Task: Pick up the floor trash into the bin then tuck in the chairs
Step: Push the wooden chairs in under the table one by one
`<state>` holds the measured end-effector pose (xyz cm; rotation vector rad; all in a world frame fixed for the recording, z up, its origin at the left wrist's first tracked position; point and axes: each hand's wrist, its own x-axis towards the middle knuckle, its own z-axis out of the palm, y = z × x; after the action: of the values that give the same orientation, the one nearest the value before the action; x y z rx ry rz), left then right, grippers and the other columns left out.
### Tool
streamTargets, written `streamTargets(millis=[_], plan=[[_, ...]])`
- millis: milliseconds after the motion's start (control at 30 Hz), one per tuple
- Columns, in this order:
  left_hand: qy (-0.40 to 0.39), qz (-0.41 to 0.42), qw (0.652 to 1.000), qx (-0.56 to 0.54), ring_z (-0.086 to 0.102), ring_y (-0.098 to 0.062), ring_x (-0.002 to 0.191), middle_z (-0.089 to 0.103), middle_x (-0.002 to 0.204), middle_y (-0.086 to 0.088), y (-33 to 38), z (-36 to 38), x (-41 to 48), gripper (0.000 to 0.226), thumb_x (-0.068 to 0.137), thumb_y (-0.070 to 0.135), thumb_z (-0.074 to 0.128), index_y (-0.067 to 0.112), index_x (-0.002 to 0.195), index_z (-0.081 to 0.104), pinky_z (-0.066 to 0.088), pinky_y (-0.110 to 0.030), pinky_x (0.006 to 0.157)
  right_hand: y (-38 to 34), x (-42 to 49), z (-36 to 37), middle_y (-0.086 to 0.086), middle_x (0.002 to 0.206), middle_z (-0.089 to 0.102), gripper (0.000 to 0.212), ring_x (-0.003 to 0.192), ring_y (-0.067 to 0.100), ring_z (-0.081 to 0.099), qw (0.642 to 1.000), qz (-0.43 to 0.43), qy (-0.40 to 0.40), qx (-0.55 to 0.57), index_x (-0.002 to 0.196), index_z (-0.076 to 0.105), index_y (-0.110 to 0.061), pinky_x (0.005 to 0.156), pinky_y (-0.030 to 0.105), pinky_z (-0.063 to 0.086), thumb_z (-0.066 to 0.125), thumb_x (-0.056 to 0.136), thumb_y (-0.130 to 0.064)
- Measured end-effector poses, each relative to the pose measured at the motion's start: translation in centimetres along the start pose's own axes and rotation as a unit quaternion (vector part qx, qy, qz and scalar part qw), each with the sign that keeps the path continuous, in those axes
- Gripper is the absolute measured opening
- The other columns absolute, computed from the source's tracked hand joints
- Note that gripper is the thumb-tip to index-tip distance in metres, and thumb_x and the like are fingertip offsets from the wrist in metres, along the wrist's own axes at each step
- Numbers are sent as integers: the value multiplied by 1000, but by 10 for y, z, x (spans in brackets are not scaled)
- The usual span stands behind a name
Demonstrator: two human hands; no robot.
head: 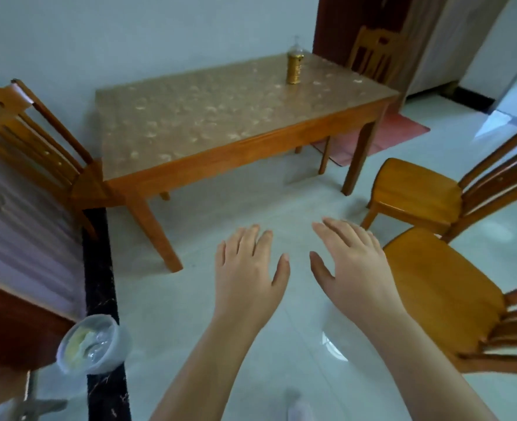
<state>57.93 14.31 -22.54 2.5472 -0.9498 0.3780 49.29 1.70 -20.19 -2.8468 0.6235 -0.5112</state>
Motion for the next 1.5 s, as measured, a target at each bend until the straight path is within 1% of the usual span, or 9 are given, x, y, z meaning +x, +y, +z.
streamTargets(millis=[133, 267, 433, 667, 800, 1000, 1200, 1367, 1500], plan=[[3, 66, 998, -22, 61, -31, 107, 66, 114, -11, 18, -2, -20, 49, 85, 41, 38, 9, 108, 67, 45, -47, 90, 7, -41, -17, -3, 146, 39, 50, 136, 20, 29, 996, 79, -32, -3, 139, 40, -23, 112, 39, 17, 47, 93, -39], [-14, 75, 996, -46, 60, -32, 107, 66, 114, -12, 32, 0, -43, 50, 85, 41, 38, 7, 109, 66, 44, -47, 91, 9, -73, -31, -7, 149, 31, 50, 139, 16, 20, 994, 94, -57, -8, 142, 32, -27, 113, 34, 11, 40, 95, -41], [-65, 121, 988, -64, 60, -31, 108, 65, 115, -12, 73, 7, -71, 51, 85, 42, 37, 8, 110, 65, 45, -46, 90, 36, -117, -50, 2, 139, 48, 43, 132, 25, 36, 990, 142, -1, -1, 131, 50, -18, 109, 45, 25, 53, 91, -32], [-74, 206, 971, -99, 62, -32, 104, 67, 111, -15, 163, 15, -91, 52, 86, 41, 38, 4, 108, 67, 48, -45, 86, 108, -170, -83, 5, 131, 55, 42, 124, 30, 46, 976, 209, 57, -17, 126, 56, -15, 101, 50, 35, 59, 87, -30], [-90, 207, 969, -103, 61, -31, 107, 65, 115, -13, 238, 34, -101, 56, 86, 47, 35, 7, 112, 66, 47, -45, 88, 170, -202, -110, 6, 132, 54, 43, 125, 29, 45, 973, 219, 70, -25, 127, 54, -14, 102, 50, 36, 59, 87, -30], [-119, 203, 964, -121, 59, -33, 110, 64, 118, -14, 372, 65, -120, 54, 88, 45, 37, 7, 114, 65, 47, -51, 90, 289, -268, -158, 11, 121, 62, 41, 114, 35, 55, 967, 232, 93, -55, 118, 62, -8, 93, 52, 43, 69, 80, -23], [-133, 200, 962, -130, 54, -35, 116, 61, 123, -16, 465, 87, -128, 50, 85, 40, 45, 5, 117, 63, 45, -57, 91, 380, -293, -179, 9, 115, 65, 39, 107, 32, 59, 966, 224, 117, -59, 113, 63, -8, 89, 44, 45, 54, 81, -28], [-188, 177, 958, -124, 36, -23, 133, 45, 142, -5, 506, 108, -113, 65, 84, 51, 28, 15, 133, 50, 30, -46, 109, 434, -293, -178, 9, 112, 66, 41, 103, 33, 60, 967, 206, 136, -58, 113, 64, -9, 87, 44, 47, 47, 82, -32], [-225, 162, 954, -110, 25, -15, 137, 34, 149, 3, 543, 148, -84, 57, 92, 54, 30, 24, 140, 40, 23, -38, 113, 491, -269, -171, 10, 111, 66, 40, 103, 33, 61, 974, 184, 121, -61, 111, 64, -8, 87, 44, 47, 53, 80, -30]])
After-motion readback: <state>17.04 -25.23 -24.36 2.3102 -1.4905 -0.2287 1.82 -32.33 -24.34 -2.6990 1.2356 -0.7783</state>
